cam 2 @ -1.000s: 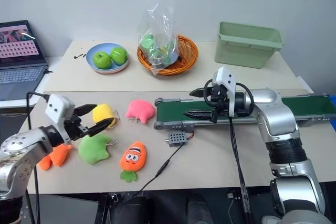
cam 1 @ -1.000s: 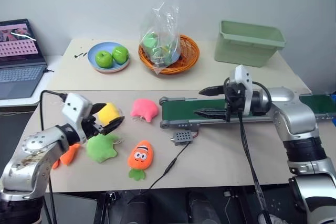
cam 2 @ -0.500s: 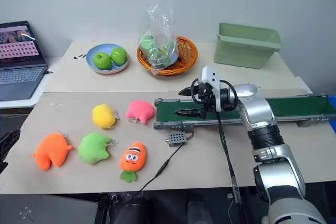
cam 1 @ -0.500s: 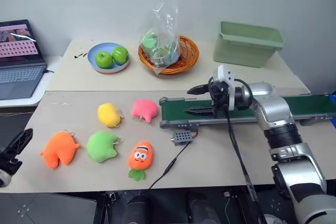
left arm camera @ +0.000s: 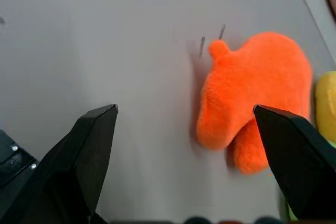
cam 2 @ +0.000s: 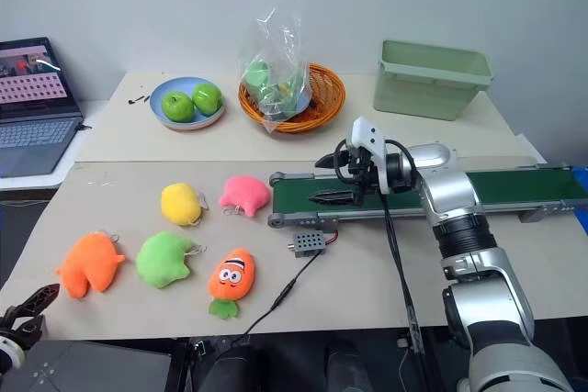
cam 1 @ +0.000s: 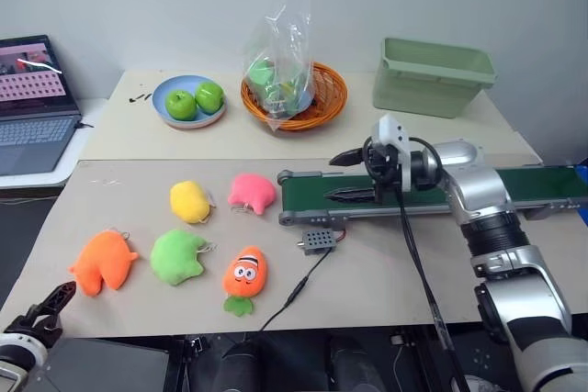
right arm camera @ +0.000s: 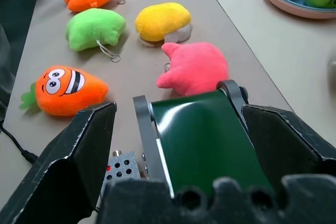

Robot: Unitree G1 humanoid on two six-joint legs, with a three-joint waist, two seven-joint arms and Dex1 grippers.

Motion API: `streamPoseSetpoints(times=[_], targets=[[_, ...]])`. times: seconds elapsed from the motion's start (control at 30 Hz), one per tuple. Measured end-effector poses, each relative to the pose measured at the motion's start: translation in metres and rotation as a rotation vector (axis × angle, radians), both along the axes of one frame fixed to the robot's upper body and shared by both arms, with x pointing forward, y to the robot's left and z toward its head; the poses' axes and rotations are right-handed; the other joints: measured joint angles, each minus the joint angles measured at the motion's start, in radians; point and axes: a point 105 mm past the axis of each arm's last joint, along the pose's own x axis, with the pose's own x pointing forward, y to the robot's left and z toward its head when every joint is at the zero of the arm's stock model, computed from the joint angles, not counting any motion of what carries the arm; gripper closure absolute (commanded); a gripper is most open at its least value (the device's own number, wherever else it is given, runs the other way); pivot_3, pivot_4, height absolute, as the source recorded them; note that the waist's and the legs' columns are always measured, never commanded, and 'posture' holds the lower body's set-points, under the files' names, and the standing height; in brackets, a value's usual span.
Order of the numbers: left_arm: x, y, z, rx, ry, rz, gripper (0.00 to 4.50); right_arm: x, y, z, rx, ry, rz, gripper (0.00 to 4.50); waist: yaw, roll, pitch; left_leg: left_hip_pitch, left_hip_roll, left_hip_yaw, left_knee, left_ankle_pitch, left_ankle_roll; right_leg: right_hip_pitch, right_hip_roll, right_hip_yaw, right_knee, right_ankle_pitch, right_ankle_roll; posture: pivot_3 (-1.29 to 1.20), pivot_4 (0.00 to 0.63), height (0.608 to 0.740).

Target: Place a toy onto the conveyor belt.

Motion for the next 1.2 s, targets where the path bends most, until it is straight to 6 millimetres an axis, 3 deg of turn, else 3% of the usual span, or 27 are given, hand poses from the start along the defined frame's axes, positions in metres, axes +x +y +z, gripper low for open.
streamPoseSetpoints(times=[0.3,0.53,0.67,0.73,0.8,0.83,0.87,1.03,1.2], targets=[[0.050,-0.032,0.006,-0.030,-0.092,-0.162,0.09,0.000,-0.007,0.012,-0.004,-0.050,-0.028,0.00,0.012,0.000,0.000,-0.001,0.000,0.000,0.000,0.001,-0.001,0.000,0.000,0.000,0.000,0.000,0.000,0.00,0.150,0.740],[0.062,-0.030,0.005,-0.022,-0.092,-0.182,0.09,-0.001,-0.014,0.012,-0.017,-0.057,-0.066,0.00,0.005,0.000,0.000,0.001,0.000,0.000,-0.003,0.001,-0.001,-0.001,0.000,0.000,0.000,0.000,0.000,0.00,0.150,0.740],[0.067,-0.030,0.001,-0.033,-0.096,-0.176,1.04,-0.001,-0.017,0.018,-0.020,-0.087,-0.083,0.00,0.010,0.000,-0.001,0.002,0.000,0.000,-0.004,0.002,-0.002,0.000,0.000,0.000,0.001,0.000,0.000,0.00,0.150,0.740],[0.068,-0.029,-0.001,-0.033,-0.096,-0.168,1.86,-0.001,-0.018,0.020,-0.023,-0.095,-0.086,0.00,0.014,0.000,-0.001,0.001,0.000,0.000,-0.004,0.002,-0.003,0.000,0.000,0.000,0.000,0.000,0.000,0.00,0.150,0.740],[0.069,-0.030,-0.002,-0.040,-0.100,-0.169,2.39,-0.001,-0.018,0.021,-0.022,-0.099,-0.086,0.00,0.014,0.000,-0.001,0.001,0.000,0.000,-0.004,0.002,-0.003,0.000,0.000,0.000,0.000,0.000,0.000,0.00,0.150,0.740],[0.072,-0.033,-0.002,-0.049,-0.115,-0.173,2.99,-0.001,-0.018,0.022,-0.024,-0.102,-0.089,0.00,0.014,0.000,-0.001,0.001,0.000,0.000,-0.004,0.002,-0.003,0.000,0.000,0.000,-0.001,0.000,0.000,0.00,0.150,0.740],[0.074,-0.035,-0.001,-0.058,-0.131,-0.177,3.21,-0.001,-0.019,0.022,-0.026,-0.102,-0.092,0.00,0.014,0.000,-0.001,0.001,0.000,0.000,-0.004,0.002,-0.003,0.000,0.000,0.000,-0.001,0.000,0.000,0.00,0.150,0.740],[0.083,-0.045,0.016,-0.078,-0.245,-0.209,3.21,-0.001,-0.022,0.020,-0.030,-0.099,-0.101,0.00,0.013,0.000,0.000,0.000,0.000,0.000,-0.004,0.002,-0.003,0.000,0.000,0.000,-0.001,0.000,0.000,0.00,0.150,0.740],[0.103,-0.064,0.075,0.011,-0.444,-0.308,3.21,-0.001,-0.023,0.021,-0.030,-0.101,-0.105,0.00,0.014,0.000,0.000,0.000,0.000,0.000,-0.004,0.002,-0.003,0.000,0.000,0.000,-0.001,0.000,0.000,0.00,0.150,0.740]])
